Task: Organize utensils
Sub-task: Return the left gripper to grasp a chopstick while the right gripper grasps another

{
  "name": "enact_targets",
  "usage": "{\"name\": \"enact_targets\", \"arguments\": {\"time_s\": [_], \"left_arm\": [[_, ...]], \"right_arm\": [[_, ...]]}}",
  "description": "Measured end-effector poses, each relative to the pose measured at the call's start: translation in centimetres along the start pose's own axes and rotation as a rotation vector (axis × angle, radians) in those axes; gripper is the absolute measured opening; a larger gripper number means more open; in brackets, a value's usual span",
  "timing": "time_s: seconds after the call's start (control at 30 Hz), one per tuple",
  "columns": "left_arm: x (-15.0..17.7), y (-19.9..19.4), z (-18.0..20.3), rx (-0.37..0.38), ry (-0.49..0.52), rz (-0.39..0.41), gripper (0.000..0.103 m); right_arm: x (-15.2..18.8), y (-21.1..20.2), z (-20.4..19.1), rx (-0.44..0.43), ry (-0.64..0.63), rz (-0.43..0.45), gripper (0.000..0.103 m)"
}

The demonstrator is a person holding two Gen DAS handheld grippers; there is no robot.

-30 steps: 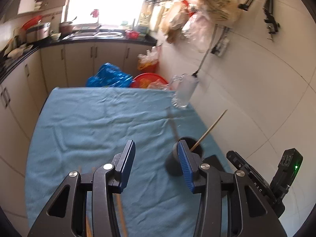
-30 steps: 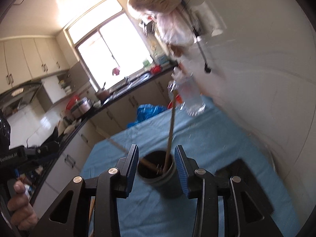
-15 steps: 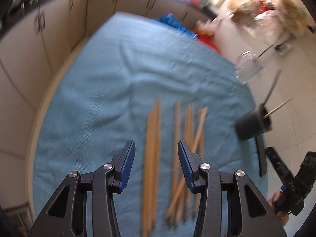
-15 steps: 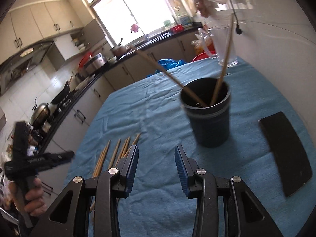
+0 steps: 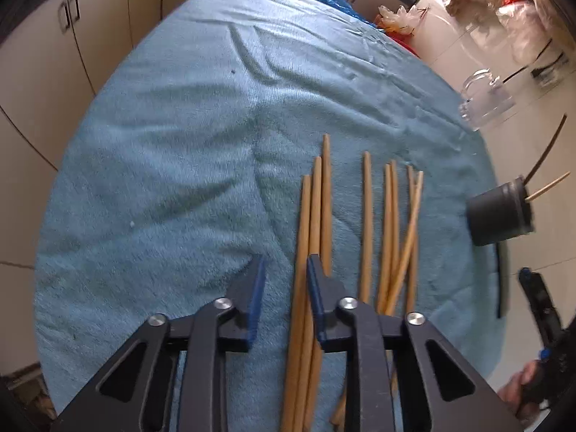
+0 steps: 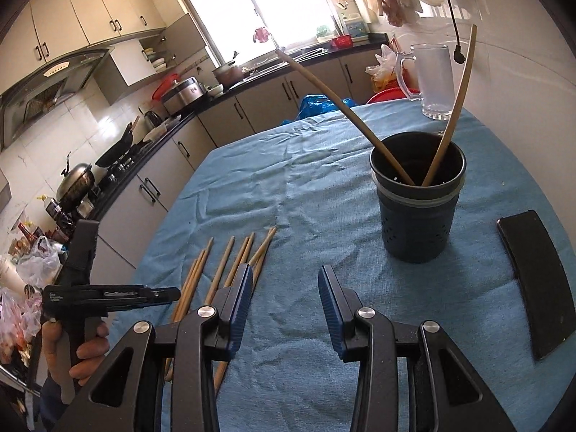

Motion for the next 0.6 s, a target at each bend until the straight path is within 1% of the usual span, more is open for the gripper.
{"name": "enact_targets", "arguments": {"time_s": [0.23,0.27,0.3,0.33,0.4,0.47,0.6], "left_arm": [[-0.6,0.5,1.1,-0.12,0.08,-0.007,0.018],[-0.6,0.6,1.1,-0.147,0.086,-0.006,0.014],[-0.6,0.6,1.1,-0.174,0.089,-0.006,0.011],[-0.6,0.6,1.0,-0.185,0.086,-0.006,0.008],[-0.3,0.4,0.6,-0.167,0.076,-0.005,0.008],[0.0,0.0,-0.1,-0.155,0.062,-0.005,0.008],[0.4,-0.3,-1.0,-0.101,0.035,-0.001,0.008]], "right_arm": [[0.3,0.9,-0.6,0.013,-0.012,-0.028,0.041],[0.4,1.1,-0.8,0.014,-0.018,-0.035,0.041],[0.4,1.4,-1.0,0.017,-0.026,-0.045,0.041],[0.6,2.0,-1.4,0.024,-0.034,-0.065,0.041],[0.9,3.0,-1.7,0.03,-0.038,-0.103,0.041],[1.3,4.6,-2.0,0.05,-0.047,-0.163,0.041],[1.7,7.5,-2.7,0.068,-0.06,-0.248,0.038]]}}
Point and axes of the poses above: each gripper's, at about its wrist camera, not at the fingertips, and y roughly the way its jaws point, z to its right, x to its underside, the point moved 4 cm from there along y, roughly the way its jaws point, and after that the axes turned 12 degrees about y, right-handed, at the moved point
